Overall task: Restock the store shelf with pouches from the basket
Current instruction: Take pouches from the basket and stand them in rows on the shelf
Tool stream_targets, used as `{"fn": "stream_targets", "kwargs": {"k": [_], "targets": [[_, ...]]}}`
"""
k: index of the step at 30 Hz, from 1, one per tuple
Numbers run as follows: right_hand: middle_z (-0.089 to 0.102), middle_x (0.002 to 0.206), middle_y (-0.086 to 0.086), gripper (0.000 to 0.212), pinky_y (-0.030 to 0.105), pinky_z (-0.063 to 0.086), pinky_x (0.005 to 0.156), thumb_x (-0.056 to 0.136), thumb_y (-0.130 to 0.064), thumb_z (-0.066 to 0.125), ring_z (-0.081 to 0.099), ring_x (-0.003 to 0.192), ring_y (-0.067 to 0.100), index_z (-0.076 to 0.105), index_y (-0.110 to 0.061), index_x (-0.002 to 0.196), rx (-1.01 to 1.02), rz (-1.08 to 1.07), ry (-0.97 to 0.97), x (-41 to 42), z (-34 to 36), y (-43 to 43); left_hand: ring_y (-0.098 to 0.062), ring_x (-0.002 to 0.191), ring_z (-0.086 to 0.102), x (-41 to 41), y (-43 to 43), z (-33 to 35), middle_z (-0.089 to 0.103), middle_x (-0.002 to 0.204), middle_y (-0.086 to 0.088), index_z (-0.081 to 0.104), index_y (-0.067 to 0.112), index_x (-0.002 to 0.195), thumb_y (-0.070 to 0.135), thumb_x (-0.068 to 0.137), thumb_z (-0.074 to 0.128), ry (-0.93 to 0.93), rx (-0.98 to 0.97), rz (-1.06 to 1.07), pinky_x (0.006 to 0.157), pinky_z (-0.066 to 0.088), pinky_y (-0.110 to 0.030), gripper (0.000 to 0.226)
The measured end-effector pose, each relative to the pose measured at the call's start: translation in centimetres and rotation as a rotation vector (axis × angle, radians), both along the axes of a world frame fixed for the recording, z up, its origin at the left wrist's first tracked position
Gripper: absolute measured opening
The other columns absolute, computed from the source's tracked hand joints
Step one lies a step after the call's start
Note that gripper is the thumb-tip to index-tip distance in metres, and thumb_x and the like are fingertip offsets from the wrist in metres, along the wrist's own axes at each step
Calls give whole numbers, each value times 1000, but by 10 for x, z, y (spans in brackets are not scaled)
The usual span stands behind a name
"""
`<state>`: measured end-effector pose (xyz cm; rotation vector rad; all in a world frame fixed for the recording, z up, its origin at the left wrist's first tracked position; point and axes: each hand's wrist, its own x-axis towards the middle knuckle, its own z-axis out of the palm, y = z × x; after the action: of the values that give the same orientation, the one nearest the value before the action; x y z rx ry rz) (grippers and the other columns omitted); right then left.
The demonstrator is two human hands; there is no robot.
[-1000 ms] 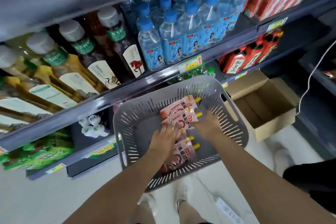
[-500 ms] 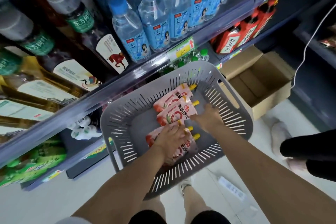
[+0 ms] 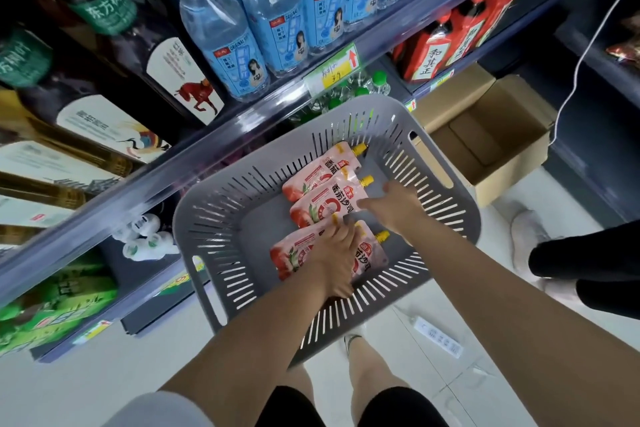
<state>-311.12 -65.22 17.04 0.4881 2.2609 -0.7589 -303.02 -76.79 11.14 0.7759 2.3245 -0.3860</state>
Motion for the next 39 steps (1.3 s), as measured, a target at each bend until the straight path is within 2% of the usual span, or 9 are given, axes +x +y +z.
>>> {"fn": "stream_targets", "kwargs": {"k": [6,10,13,15,18,23,29,34,39], "targets": [[32,142,15,65,29,39,75,81,-41,67,50,103,27,44,-11,134,-50,0,-26,1,5,5,-41,142,-14,-6,15,3,-11,155,-27,-12,-7,145,68,88,36,46,-99,-36,114,-3,-55,106],[36,134,15,48,26,37,69,82,-39,65,43,83,19,54,-8,118,-56,19,-3,0,11,5,-44,140,9,-9,26,5,10,154,-27,15,-4,148,68,86,39,88,-178,-170,112,12,-55,98],[39,126,15,34,27,34,57,83,-37,64,43,71,17,56,-8,98,-43,28,-7,0,13,6,-35,131,23,-16,24,4,30,145,-20,30,-3,143,63,89,38,156,-137,-163,107,19,-46,86],[38,132,16,50,26,35,60,83,-40,64,43,81,20,54,-7,118,-38,44,-12,0,14,8,-33,131,22,-22,21,2,31,143,-18,25,-3,143,63,92,27,184,-73,-58,107,19,-44,84],[40,131,18,62,24,35,57,83,-48,64,46,90,23,53,-4,125,-32,59,0,-1,17,8,-39,140,9,-26,24,0,12,153,-25,7,-1,148,50,94,33,182,-51,199,111,14,-47,78],[30,141,18,80,31,41,74,81,-47,65,49,114,33,31,-7,142,3,-9,14,1,18,4,-45,137,13,-22,43,-4,6,151,-34,8,-5,146,50,94,33,158,-76,384,112,11,-51,80],[33,136,20,68,38,41,86,86,-38,54,42,121,39,26,-9,141,1,-42,52,0,12,8,-46,139,6,-22,53,-14,5,153,-31,7,-5,148,64,82,51,127,-71,332,114,8,-52,104],[31,141,20,76,45,40,101,87,-44,55,39,126,39,21,-8,144,-20,-141,55,1,8,14,-42,137,17,-29,56,-18,8,151,-24,9,4,148,43,76,73,-15,172,508,113,15,-48,105],[33,139,20,75,43,43,97,86,-50,50,43,124,40,23,-9,143,17,-112,-1,2,10,11,-34,133,24,-31,62,-21,14,146,-21,3,11,146,28,64,84,-82,307,690,112,19,-43,116]]}}
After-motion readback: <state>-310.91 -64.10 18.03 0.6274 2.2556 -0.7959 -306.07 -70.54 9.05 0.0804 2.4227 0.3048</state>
